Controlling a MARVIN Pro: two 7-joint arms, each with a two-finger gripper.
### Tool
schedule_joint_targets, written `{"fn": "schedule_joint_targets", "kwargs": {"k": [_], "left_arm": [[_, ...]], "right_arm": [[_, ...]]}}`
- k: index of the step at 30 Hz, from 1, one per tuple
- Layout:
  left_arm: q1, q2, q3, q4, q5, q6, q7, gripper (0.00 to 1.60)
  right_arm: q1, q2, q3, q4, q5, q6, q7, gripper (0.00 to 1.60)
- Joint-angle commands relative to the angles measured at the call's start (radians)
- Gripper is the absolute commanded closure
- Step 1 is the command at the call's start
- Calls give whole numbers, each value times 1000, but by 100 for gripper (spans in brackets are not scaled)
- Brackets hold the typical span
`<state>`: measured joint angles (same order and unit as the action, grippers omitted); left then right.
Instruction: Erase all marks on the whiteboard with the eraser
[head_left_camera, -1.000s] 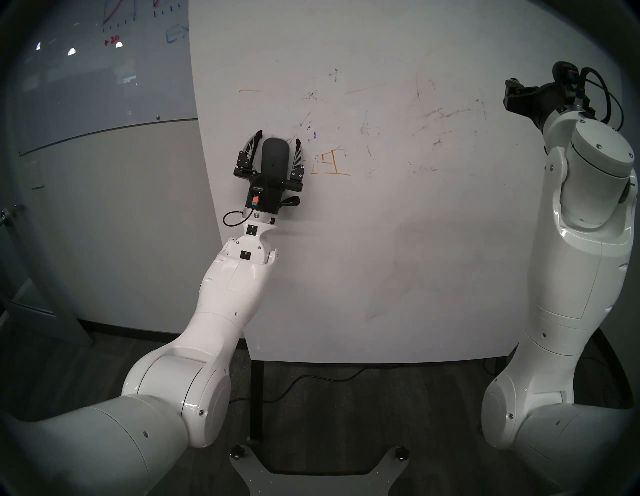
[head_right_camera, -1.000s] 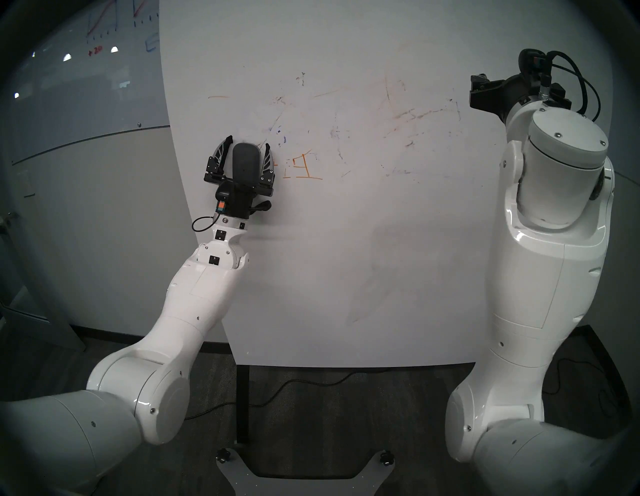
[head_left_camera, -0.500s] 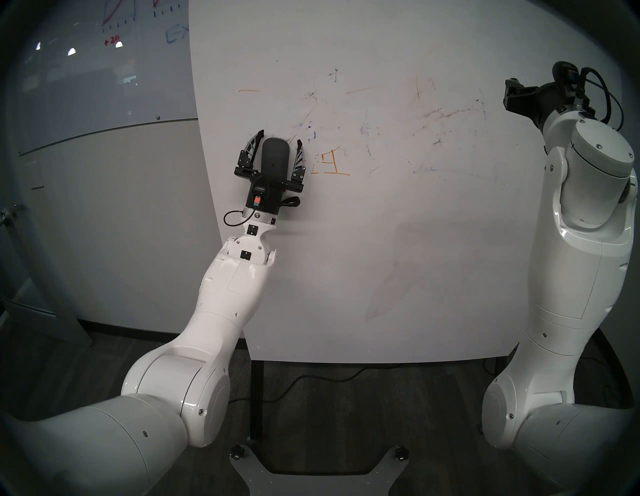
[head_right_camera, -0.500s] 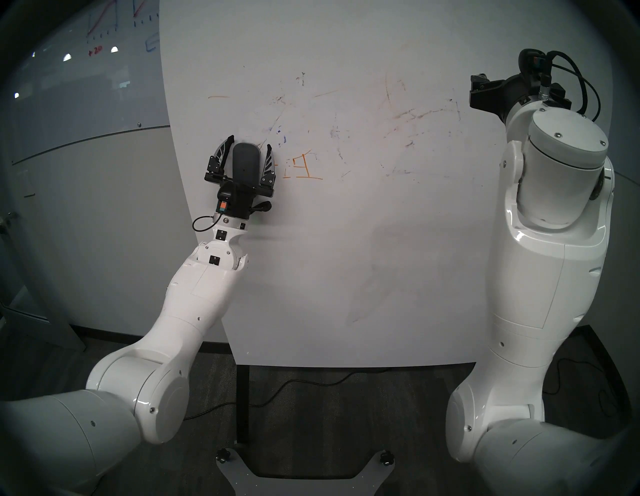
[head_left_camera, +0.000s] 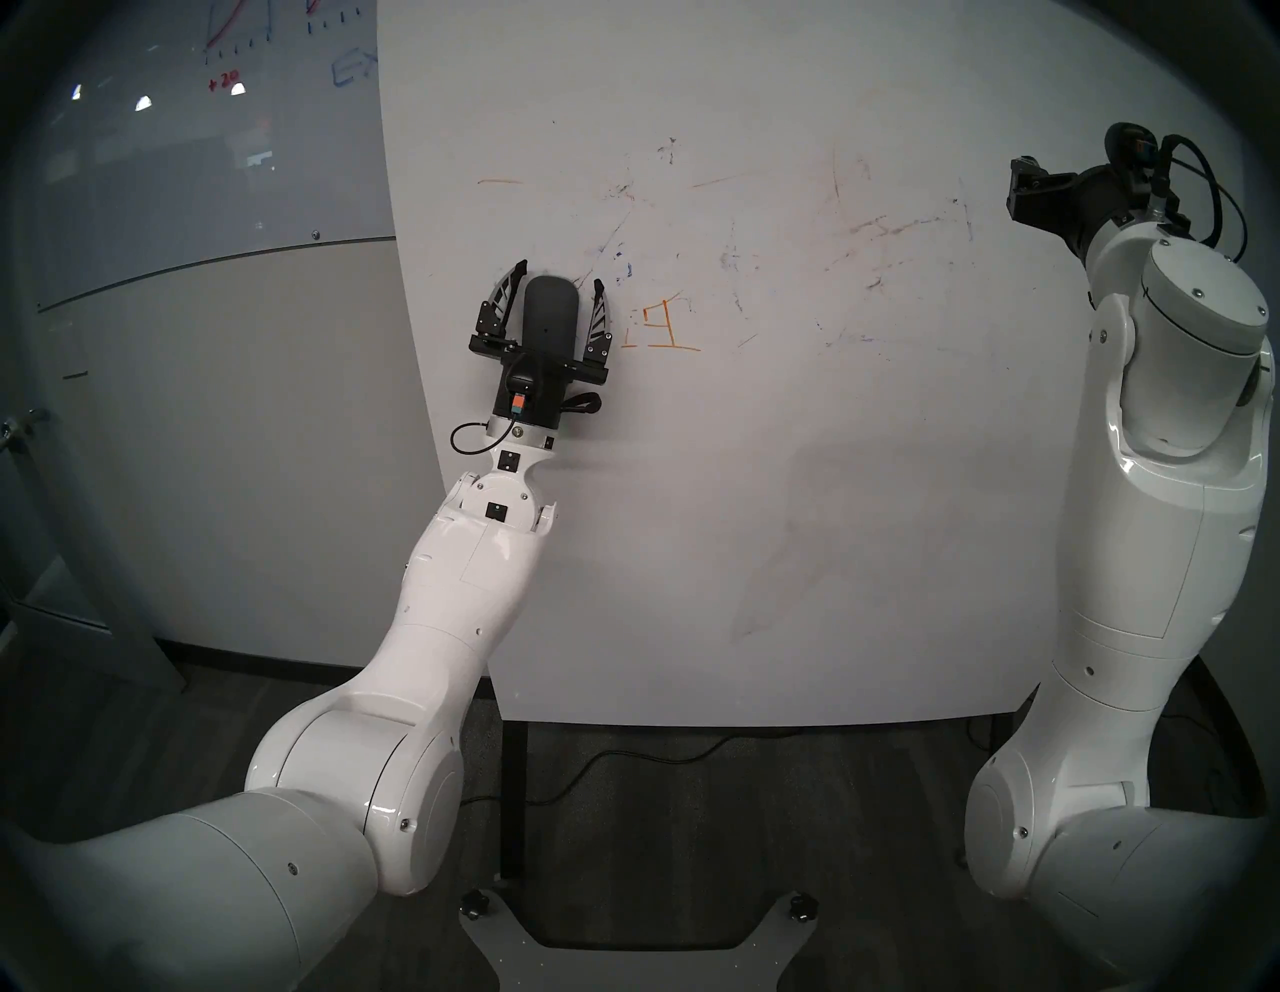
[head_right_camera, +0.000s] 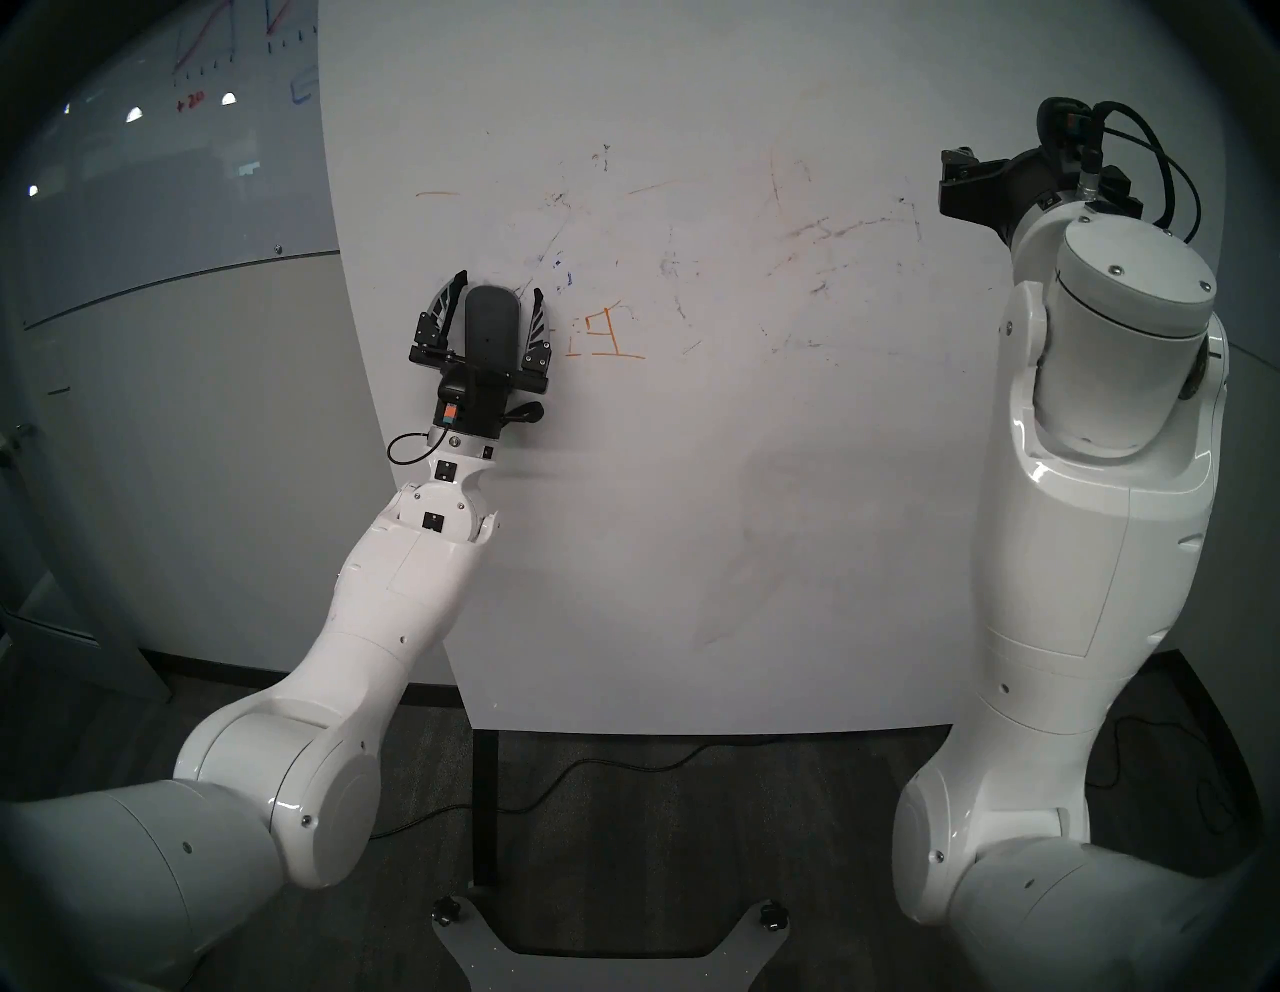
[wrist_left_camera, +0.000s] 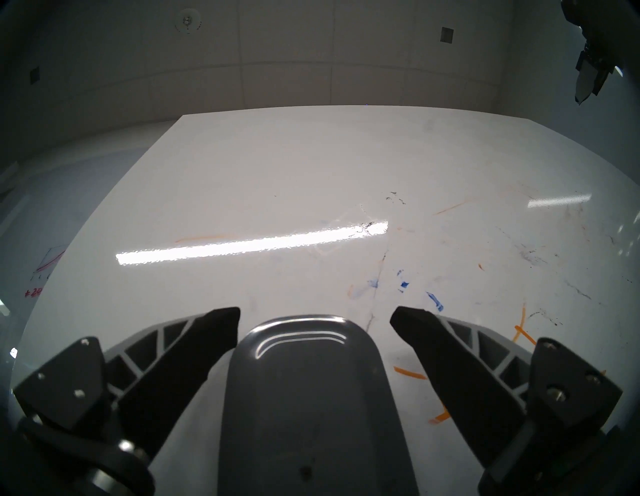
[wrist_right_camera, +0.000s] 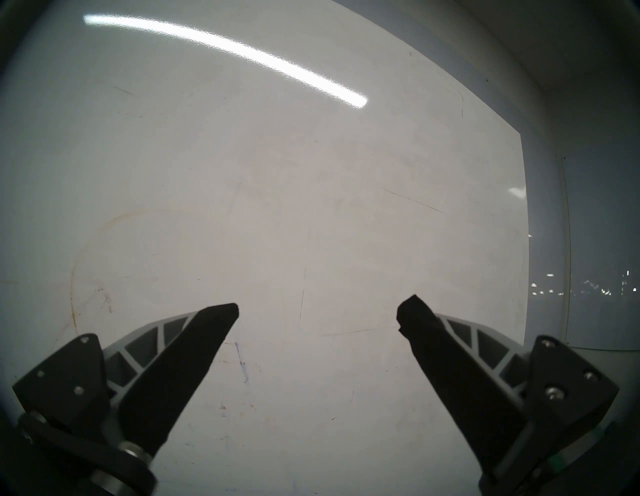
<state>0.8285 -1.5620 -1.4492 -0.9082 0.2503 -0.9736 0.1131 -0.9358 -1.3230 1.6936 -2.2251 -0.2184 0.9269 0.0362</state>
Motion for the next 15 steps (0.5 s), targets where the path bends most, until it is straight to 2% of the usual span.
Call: {"fn": "schedule_joint_targets", "kwargs": {"k": [1, 3, 4, 5, 6, 8, 9, 10, 15], "left_arm": [[-83, 3, -24, 29, 9, 14, 51, 0], [-83, 3, -23, 30, 16, 14, 59, 0], [-103, -48, 1, -35, 32, 14, 49, 0], [-103, -62, 15, -61, 35, 14, 37, 0], [-121, -68, 23, -57, 46, 14, 35, 0], [-99, -100, 40, -97, 51, 14, 40, 0], [-117, -106, 57, -124, 59, 14, 36, 0], [-95, -107, 71, -119, 58, 14, 44, 0], [-123, -160, 137, -194, 75, 14, 46, 0]], "right_arm": [[8, 2, 1, -9, 0, 0, -1, 0], [8, 2, 1, -9, 0, 0, -1, 0], [8, 3, 1, -9, 1, -1, -2, 0], [7, 3, 1, -8, 1, -1, -2, 0], [7, 3, 1, -8, 2, -1, -2, 0], [6, 3, 1, -7, 2, -1, -3, 0], [6, 3, 1, -7, 3, -1, -3, 0], [6, 3, 0, -7, 3, -1, -4, 0], [5, 4, 0, -6, 5, -1, -5, 0]]}}
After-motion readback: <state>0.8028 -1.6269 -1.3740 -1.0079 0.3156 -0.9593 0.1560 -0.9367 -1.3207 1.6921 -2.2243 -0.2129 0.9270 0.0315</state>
